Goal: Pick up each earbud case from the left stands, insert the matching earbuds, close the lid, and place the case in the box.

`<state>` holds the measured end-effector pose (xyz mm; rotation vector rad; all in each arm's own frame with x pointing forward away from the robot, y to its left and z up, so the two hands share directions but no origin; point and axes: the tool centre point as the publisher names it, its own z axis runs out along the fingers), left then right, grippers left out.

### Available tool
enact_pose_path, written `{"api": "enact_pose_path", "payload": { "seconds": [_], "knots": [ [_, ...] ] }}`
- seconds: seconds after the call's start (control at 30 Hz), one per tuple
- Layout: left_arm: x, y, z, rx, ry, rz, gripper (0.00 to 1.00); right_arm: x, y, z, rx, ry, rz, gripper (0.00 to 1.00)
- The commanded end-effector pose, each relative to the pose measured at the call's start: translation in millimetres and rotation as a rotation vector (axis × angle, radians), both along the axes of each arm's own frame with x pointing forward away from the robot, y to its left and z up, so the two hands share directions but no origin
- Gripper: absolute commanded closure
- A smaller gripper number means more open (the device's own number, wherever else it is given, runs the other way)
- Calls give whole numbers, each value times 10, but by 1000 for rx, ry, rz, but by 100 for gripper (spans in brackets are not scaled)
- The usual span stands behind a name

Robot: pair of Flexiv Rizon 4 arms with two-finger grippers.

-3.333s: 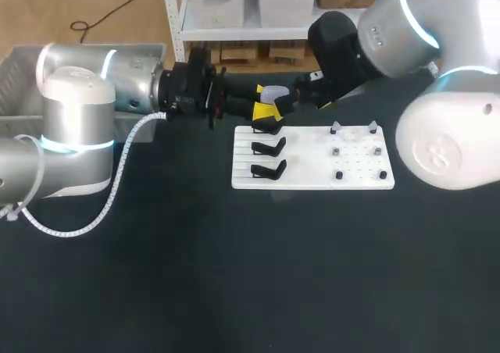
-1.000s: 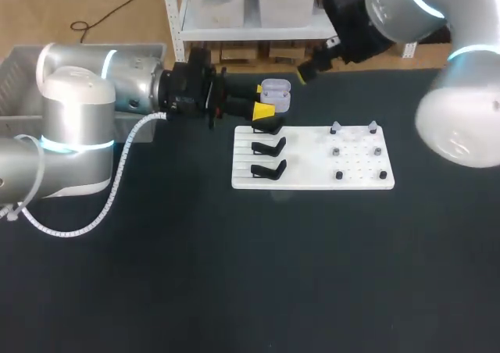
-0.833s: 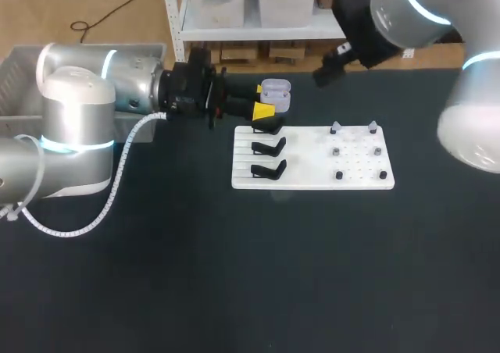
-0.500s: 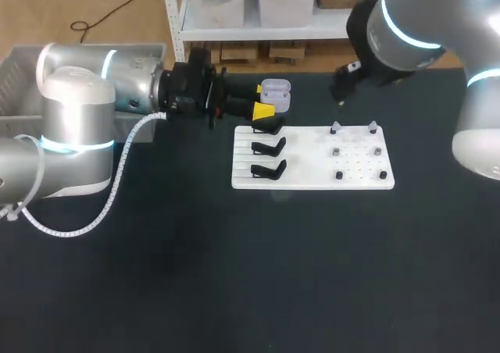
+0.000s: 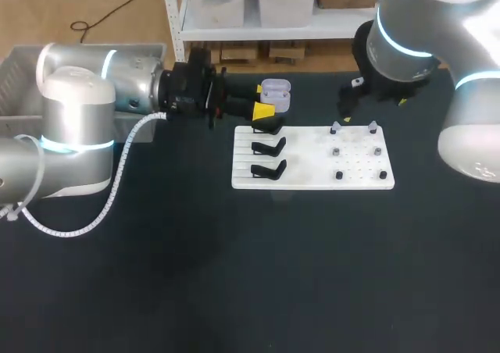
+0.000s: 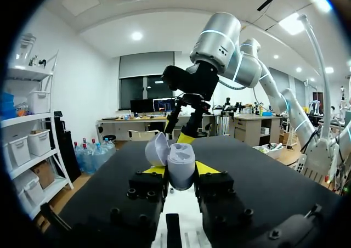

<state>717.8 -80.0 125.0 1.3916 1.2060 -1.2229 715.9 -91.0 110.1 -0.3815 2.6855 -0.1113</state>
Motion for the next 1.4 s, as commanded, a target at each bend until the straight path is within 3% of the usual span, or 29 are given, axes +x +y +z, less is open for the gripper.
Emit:
{"api": "enact_pose_path", "payload": {
  "seconds": [0.03, 0.67, 0.73, 0.83, 1.13, 1.4],
  "knots": [
    [-6, -2, -7, -2, -3, 3, 100, 10, 12, 4, -2, 4, -1, 0],
    [-6, -2, -7, -2, -3, 3, 100, 10, 12, 4, -2, 4, -1, 0],
    [-6, -2, -7, -2, -3, 3, 100, 95, -39, -43, -60, -32, -28, 0],
    [-6, -2, -7, -2, -3, 3, 100, 198, -114, -111, -82, -17, -72, 0],
    [-6, -2, -7, -2, -3, 3, 100, 394, -274, -285, -134, 82, -120, 0],
    [-6, -2, -7, -2, -3, 3, 100, 457, -322, -496, -151, 213, -151, 0]
  ]
}}
